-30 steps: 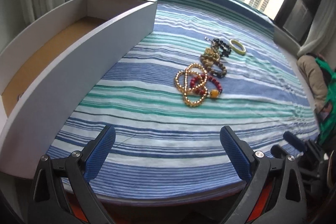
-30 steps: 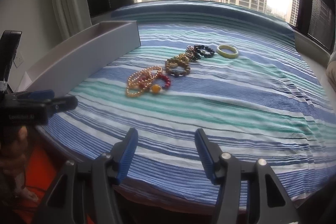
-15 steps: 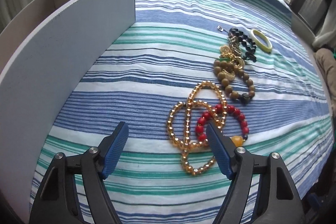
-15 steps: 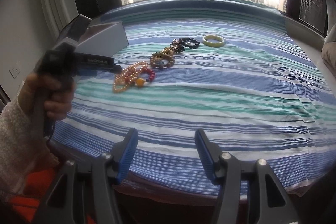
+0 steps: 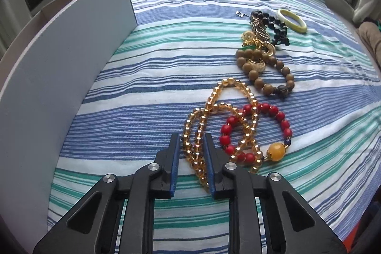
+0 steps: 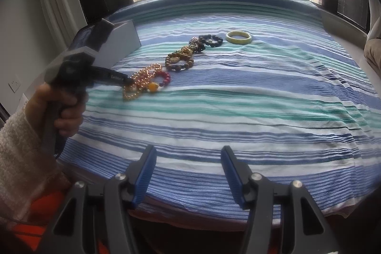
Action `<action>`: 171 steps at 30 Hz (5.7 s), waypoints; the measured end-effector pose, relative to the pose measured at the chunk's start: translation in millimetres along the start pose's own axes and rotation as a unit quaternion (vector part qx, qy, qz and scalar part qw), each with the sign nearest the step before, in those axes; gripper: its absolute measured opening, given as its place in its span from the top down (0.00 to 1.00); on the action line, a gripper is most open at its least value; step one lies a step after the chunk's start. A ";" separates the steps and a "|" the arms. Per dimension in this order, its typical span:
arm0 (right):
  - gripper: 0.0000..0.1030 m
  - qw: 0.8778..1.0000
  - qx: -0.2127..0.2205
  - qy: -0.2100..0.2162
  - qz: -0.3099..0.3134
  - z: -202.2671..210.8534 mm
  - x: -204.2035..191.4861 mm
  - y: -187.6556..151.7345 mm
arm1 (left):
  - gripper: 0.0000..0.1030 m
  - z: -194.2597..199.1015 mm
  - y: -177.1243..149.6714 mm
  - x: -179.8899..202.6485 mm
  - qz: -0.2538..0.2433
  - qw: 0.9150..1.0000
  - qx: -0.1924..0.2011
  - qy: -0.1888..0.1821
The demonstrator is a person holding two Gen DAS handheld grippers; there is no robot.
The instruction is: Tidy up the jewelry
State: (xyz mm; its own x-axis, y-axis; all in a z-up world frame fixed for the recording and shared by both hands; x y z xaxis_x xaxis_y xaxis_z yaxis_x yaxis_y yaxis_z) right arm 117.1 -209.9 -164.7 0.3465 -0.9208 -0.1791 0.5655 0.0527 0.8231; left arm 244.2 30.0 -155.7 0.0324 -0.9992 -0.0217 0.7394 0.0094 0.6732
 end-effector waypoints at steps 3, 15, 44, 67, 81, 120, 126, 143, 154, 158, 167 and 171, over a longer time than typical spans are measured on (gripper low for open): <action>0.44 1.000 0.005 -0.001 0.006 3.8 -2.5 0.2 | 0.82 -9.1 5.1 -1.1 0.006 1.000 -0.004 -0.001; 0.44 1.000 0.003 -0.016 -0.003 10.0 6.3 -6.4 | 0.95 46.2 18.1 -17.3 0.081 0.995 0.020 -0.061; 0.45 0.961 -0.101 0.193 0.172 -139.4 -82.6 71.4 | 0.95 225.6 32.7 -104.5 0.172 0.970 0.154 -0.081; 0.83 0.935 -0.171 0.217 0.224 -147.9 -93.6 81.7 | 0.95 266.1 16.4 -173.4 0.207 0.962 0.172 -0.050; 0.83 0.945 -0.041 0.309 0.099 -109.2 -204.6 239.2 | 0.95 347.6 91.7 -219.9 0.186 0.945 0.269 -0.008; 0.39 0.972 0.008 0.199 0.127 -117.1 -176.6 105.8 | 0.20 142.6 -34.2 -246.7 0.045 0.967 0.059 0.246; 0.39 0.984 0.020 0.142 0.104 -72.6 -106.3 60.7 | 0.20 140.3 -37.6 -244.1 0.041 0.965 0.053 0.253; 0.39 0.992 0.071 0.061 0.085 -14.1 -46.7 33.4 | 0.10 201.4 -18.5 -246.4 0.109 0.943 0.168 0.266; 0.24 0.994 0.069 0.035 0.077 -8.0 -39.0 25.2 | 0.02 253.7 -1.5 -159.0 0.115 0.953 0.247 0.134; 0.24 0.994 0.072 0.022 0.081 -3.3 -37.1 24.7 | 0.02 242.2 -6.5 -118.7 0.100 0.965 0.231 0.067; 0.24 0.993 0.078 0.000 0.085 1.0 -32.7 27.5 | 0.02 191.7 -40.3 -48.1 0.067 0.985 0.156 -0.015; 0.24 0.993 0.078 -0.004 0.085 0.6 -30.2 28.8 | 0.02 173.4 -57.6 -27.4 0.024 0.992 0.121 0.007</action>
State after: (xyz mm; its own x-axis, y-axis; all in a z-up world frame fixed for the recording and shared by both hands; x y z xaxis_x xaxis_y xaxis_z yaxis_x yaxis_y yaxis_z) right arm 122.4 -180.8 -135.3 0.4199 -0.9072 -0.0267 0.3760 0.1472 0.9148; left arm 84.1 50.3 -65.8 0.0738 -0.9973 0.0051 0.5545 0.0453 0.8309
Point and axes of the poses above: each gripper's, at about its wrist camera, not at the fingertips, and z roughly against the way its jaws point, x to its right, y to its top, the point moved 5 cm from there along -z, roughly the way its jaws point, and after that the axes turned 14 degrees about x, right-handed, at the moved point
